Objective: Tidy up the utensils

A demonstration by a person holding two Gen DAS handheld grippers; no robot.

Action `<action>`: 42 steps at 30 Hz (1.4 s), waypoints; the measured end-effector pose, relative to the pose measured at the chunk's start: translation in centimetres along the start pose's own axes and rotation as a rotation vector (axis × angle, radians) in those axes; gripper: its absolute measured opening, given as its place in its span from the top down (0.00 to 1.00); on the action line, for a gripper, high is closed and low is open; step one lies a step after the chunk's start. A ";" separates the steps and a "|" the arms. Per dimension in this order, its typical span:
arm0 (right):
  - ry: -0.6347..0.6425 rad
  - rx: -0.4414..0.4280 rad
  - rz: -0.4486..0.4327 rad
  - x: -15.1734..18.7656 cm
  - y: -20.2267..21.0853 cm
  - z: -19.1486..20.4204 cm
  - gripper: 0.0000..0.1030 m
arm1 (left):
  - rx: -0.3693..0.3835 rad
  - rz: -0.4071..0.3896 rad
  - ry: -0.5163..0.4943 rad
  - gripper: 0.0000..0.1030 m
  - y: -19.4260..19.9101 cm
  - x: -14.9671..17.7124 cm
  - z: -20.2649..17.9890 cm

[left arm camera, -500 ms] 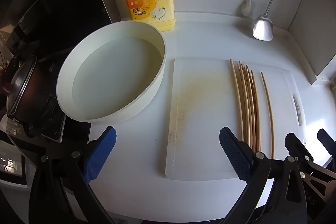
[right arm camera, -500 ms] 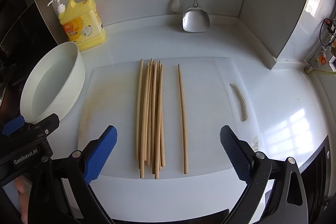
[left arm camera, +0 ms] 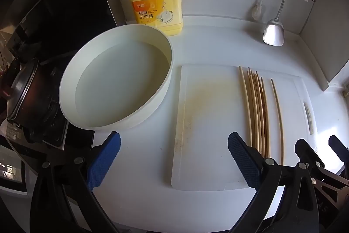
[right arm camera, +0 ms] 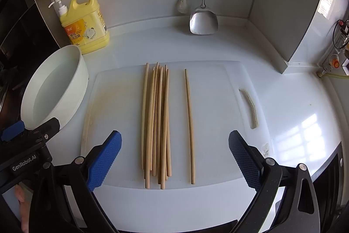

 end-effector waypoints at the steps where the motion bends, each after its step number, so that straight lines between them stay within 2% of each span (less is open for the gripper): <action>1: 0.000 0.000 0.000 0.0 0.0 0.0 0.09 | 0.000 0.000 0.000 0.06 0.0 -0.1 0.0; 23: -0.001 0.000 0.001 -0.5 -0.3 -0.1 0.09 | 0.004 -0.004 0.000 0.06 0.1 -1.7 0.0; 25: -0.001 -0.001 0.003 -0.2 -0.3 -0.2 0.09 | 0.005 -0.010 0.002 0.06 0.2 -0.6 0.1; 36: 0.000 0.001 0.002 -0.4 -0.7 -0.1 0.09 | 0.009 -0.007 0.000 0.06 0.2 -2.0 0.2; 38: 0.000 0.002 0.002 -0.5 -0.8 0.0 0.09 | 0.006 -0.013 -0.002 0.06 0.0 -0.7 0.0; 42: 0.000 0.002 0.002 -0.6 -0.7 0.0 0.09 | 0.006 -0.014 -0.002 0.06 0.0 -0.7 0.1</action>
Point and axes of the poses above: each gripper's, at about its wrist camera, not at the fingertips, and y roughly against the way its jaws point, z to its left, x to its underside, the point moved 9 cm from there along -y, roughly the way its jaws point, and after that the axes turned 8 degrees about z, right-handed, at the moved point
